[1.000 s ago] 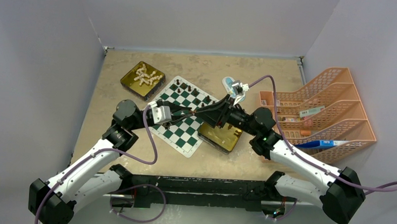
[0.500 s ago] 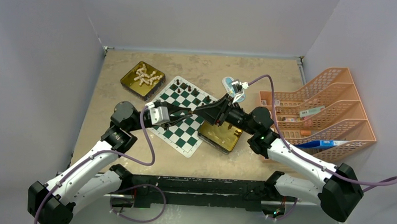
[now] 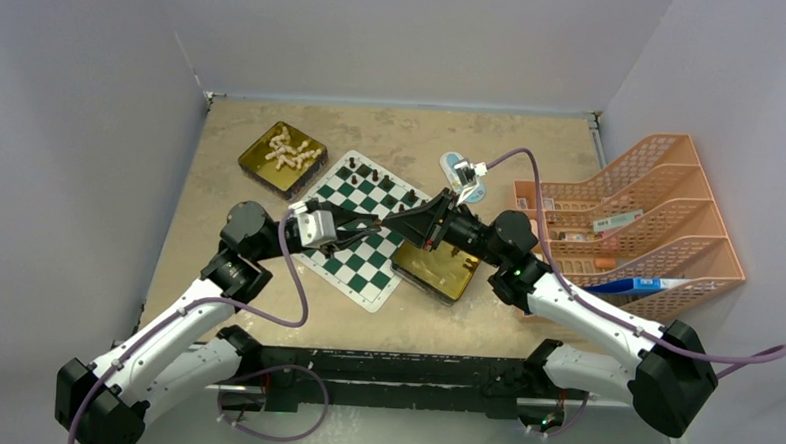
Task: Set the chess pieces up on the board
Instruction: Place the chess piece on the chessboard, then adjust the chess piece on the chessboard.
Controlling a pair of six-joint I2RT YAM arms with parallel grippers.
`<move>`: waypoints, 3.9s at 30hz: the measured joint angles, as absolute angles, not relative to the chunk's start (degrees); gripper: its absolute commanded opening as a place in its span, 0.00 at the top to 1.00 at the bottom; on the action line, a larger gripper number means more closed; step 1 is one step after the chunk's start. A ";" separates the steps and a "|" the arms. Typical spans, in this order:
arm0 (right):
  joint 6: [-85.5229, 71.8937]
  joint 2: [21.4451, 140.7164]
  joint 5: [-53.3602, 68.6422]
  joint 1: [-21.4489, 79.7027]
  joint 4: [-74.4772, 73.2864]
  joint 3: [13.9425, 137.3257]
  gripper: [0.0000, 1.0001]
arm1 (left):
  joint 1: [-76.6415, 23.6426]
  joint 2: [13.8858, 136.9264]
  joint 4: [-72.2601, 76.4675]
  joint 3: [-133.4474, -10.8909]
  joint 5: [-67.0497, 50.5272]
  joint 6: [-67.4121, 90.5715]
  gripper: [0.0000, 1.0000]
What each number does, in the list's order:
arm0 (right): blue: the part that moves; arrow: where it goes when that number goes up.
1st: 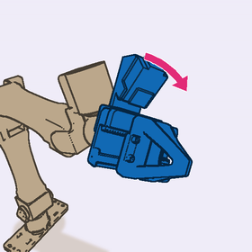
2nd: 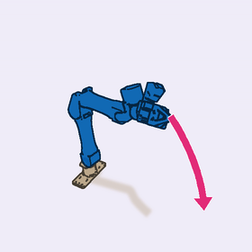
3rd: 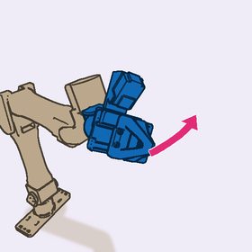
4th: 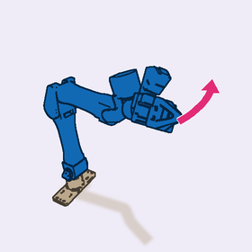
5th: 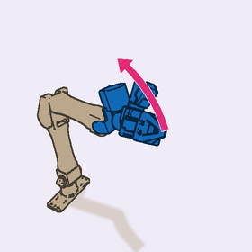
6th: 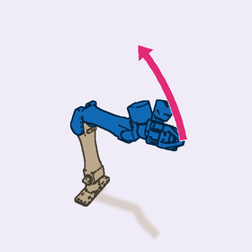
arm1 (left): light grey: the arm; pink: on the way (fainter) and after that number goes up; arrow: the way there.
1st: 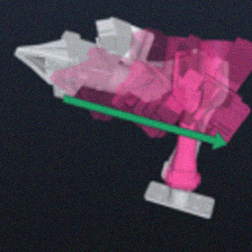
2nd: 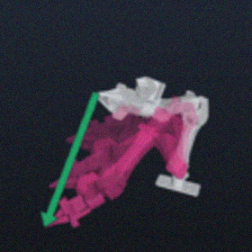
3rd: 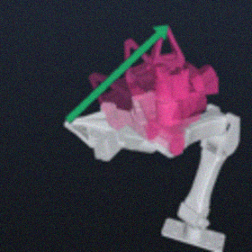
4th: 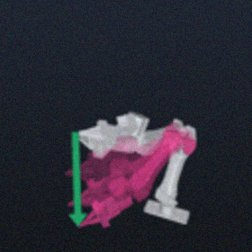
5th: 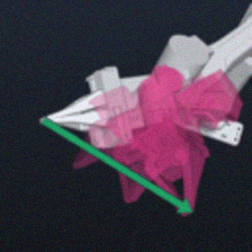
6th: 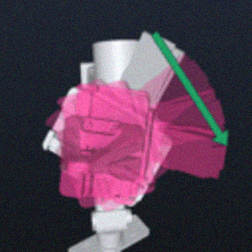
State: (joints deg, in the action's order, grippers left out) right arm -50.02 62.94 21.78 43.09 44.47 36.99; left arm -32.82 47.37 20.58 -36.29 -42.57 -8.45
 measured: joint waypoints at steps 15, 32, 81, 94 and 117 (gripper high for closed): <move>-44.97 60.84 15.03 43.33 34.72 39.27 1.00 | -32.82 44.73 14.33 -35.83 -42.00 -11.75 0.42; -15.05 92.03 -6.57 43.33 -1.50 81.54 0.99 | -32.82 27.70 -10.20 -37.58 -34.68 -21.15 0.04; 1.96 140.29 -14.17 43.33 -20.27 120.92 0.87 | -32.82 17.39 -17.87 -38.15 -23.79 -23.83 0.04; 2.15 140.70 -13.50 43.33 -20.69 123.87 0.62 | -32.82 17.50 -17.89 -38.15 -23.81 -24.23 0.04; -18.02 111.48 -11.49 41.56 -9.15 96.38 0.65 | -32.77 33.26 -18.57 -40.45 -0.62 10.87 0.00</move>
State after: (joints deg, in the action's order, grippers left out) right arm -18.02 111.48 -11.49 41.56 -9.15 96.38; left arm -32.77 33.26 -18.57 -40.45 -0.62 10.87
